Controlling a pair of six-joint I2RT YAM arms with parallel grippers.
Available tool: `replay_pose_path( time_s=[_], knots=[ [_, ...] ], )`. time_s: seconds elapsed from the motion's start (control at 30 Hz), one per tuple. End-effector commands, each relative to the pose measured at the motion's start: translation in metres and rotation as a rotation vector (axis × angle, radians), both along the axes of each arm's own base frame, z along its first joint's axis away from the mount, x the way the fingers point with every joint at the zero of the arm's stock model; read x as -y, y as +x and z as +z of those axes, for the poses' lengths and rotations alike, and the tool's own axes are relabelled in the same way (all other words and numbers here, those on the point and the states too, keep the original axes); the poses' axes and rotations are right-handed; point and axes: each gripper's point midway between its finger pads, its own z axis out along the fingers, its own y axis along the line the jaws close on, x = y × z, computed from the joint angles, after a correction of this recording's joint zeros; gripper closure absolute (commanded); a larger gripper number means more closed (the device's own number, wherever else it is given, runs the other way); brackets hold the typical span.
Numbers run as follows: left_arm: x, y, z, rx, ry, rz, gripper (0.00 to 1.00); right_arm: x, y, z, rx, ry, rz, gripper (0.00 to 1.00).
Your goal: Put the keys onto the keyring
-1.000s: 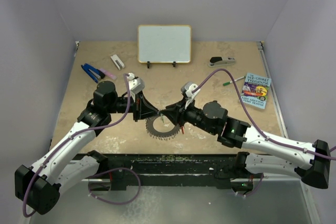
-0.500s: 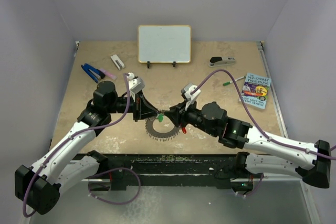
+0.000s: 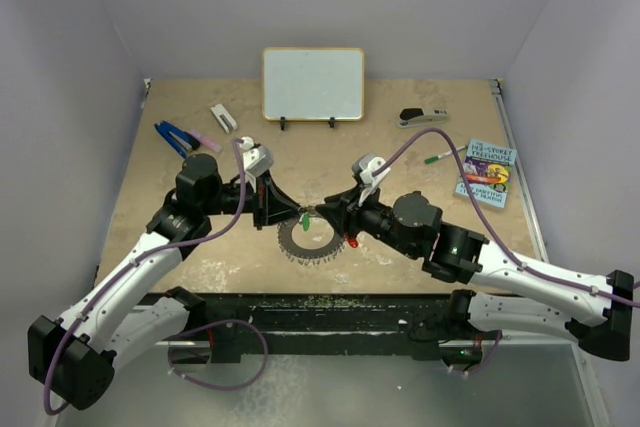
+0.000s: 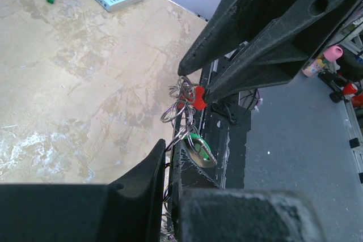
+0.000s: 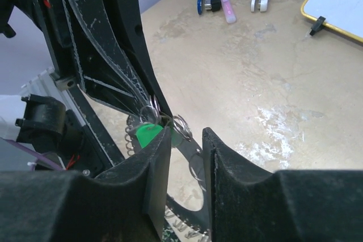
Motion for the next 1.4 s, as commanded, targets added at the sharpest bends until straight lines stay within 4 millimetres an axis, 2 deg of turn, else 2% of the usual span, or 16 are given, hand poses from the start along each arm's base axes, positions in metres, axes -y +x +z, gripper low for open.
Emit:
replay_pose_path(
  time_s=[0.0,0.23,0.77,0.93,1.2,1.37],
  knots=[
    [-0.004,0.012,0.031,0.128,-0.047,0.065,0.96,-0.012,-0.002,0.037,0.002,0.094,0.021,0.69],
    [-0.007,0.022,0.027,0.178,-0.013,0.100,0.96,-0.014,-0.007,0.035,-0.143,0.188,0.000,0.75],
    [-0.008,0.023,0.034,0.201,-0.036,0.113,0.96,-0.039,-0.001,0.002,-0.304,0.264,-0.033,0.76],
    [-0.008,0.020,0.036,0.203,-0.041,0.104,0.96,-0.042,-0.001,0.004,-0.312,0.289,-0.030,0.77],
    [-0.008,0.019,0.033,0.209,-0.035,0.101,0.96,-0.037,0.003,0.014,-0.293,0.318,-0.056,0.77],
    [-0.008,0.017,0.035,0.206,-0.042,0.096,0.96,-0.035,0.003,0.013,-0.291,0.323,-0.061,0.77]
  ],
)
